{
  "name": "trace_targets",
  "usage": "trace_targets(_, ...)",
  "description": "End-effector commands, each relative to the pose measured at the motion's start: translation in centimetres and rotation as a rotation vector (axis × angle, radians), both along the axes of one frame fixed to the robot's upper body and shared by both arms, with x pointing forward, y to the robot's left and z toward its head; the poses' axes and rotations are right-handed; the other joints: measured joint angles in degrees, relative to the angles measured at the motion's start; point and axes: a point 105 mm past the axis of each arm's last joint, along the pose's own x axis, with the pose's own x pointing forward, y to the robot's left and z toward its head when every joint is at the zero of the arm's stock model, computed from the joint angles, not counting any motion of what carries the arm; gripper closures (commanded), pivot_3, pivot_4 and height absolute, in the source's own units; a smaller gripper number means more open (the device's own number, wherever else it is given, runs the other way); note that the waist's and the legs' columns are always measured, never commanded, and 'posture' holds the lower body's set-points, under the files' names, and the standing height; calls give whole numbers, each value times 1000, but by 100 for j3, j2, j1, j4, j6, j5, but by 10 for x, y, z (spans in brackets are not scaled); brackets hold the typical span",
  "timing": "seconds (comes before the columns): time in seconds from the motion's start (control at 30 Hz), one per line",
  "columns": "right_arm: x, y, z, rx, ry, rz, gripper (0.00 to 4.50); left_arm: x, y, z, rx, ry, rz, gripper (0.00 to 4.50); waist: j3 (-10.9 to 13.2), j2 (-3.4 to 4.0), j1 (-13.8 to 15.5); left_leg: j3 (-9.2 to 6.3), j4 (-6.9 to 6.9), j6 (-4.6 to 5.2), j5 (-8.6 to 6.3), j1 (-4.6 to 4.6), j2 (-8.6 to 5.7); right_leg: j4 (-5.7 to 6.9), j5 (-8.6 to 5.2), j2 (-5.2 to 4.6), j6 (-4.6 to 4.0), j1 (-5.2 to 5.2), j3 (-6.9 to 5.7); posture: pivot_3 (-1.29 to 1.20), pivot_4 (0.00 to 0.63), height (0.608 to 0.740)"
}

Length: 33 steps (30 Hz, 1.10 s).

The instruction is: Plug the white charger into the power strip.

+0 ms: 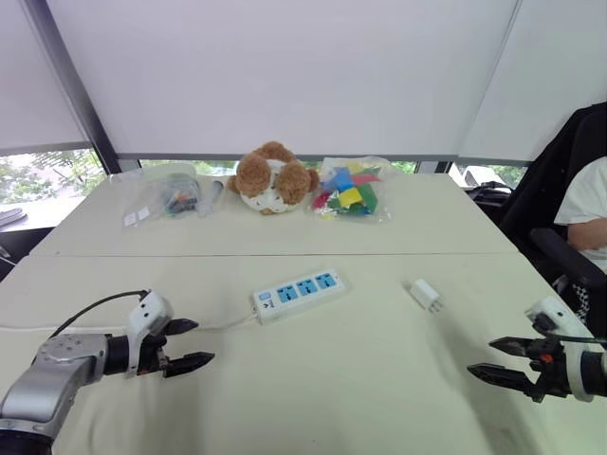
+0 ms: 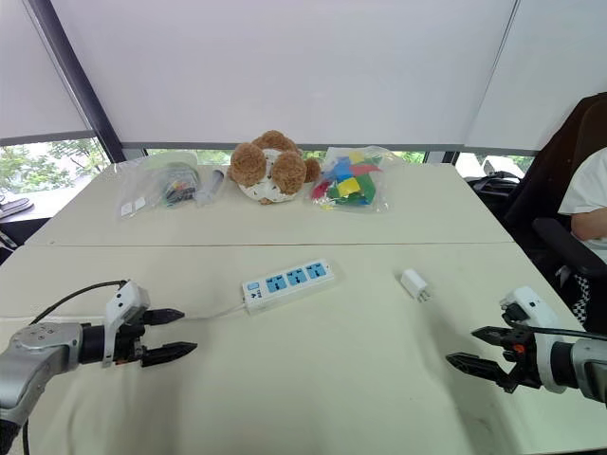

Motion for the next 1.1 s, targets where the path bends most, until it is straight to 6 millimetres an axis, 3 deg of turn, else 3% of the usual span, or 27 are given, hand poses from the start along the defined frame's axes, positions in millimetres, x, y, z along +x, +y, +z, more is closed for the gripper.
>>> trace_targets(0.03, 5, 3, 7, -11, -50, 6, 0, 10, 2, 17, -26, -95, 28, 30, 0, 0, 0, 0, 2, 0, 0, 0, 0, 0, 0, 0, 0, 1, 1, 0, 150, 739)
trace_targets(0.87, 20, -5, 13, -26, -140, -38, 0, 25, 4, 17, 22, -146, 55, 30, -1, 0, 5, 2, 7, 0, 0, 4, -1, 3, 2, 3, 5, 7, 8, 0, 150, 739)
trace_targets(1.1, 23, 1, 23, -12, -168, -17, 0, 36, -13, 30, 7, -197, -54, 30, -1, 0, 19, 2, 10, 0, 1, 5, -1, 4, 3, 4, 5, 10, 8, 0, 150, 739)
